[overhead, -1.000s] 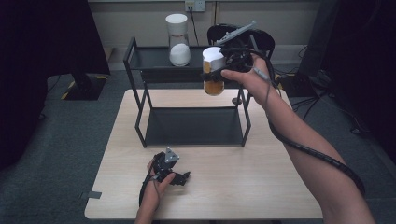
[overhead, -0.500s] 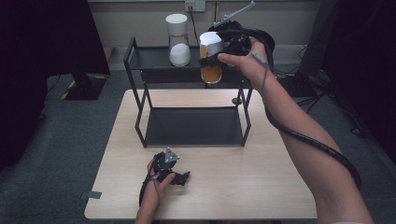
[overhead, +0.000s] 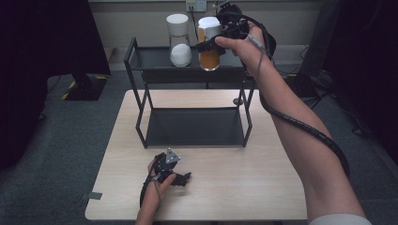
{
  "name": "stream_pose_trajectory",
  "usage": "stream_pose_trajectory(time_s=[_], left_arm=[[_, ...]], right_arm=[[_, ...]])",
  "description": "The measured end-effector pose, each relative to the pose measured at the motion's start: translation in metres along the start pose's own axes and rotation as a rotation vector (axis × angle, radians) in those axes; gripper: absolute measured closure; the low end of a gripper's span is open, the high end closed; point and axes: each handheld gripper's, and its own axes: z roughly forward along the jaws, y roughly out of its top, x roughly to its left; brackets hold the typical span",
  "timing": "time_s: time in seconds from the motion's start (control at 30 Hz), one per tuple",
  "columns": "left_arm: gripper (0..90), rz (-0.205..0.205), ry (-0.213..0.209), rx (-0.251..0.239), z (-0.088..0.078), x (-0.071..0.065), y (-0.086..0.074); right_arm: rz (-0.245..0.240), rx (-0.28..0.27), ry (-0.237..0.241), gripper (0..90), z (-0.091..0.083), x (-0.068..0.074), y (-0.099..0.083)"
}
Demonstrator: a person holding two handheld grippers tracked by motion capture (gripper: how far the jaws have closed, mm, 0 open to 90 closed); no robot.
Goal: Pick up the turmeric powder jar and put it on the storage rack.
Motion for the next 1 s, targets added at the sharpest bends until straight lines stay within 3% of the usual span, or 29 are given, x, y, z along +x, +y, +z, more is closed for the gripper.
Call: stream_pose_trajectory(time_s=[0.33,0.7,1.0], left_arm=[[0.0,0.000,0.000,-0.001,0.000,0.000,0.000],[0.0,0.000,-0.001,-0.001,0.000,0.000,0.000],[0.0,0.000,-0.001,-0.001,0.000,0.000,0.000]], right_arm=[[0.027,0.015,-0.045,30.4,0.014,-0.008,0.008],[0.072,0.013,-0.056,30.4,0.027,-0.021,0.000],[0.074,-0.010,-0.057,30.3,0.028,-0.023,-0.006]])
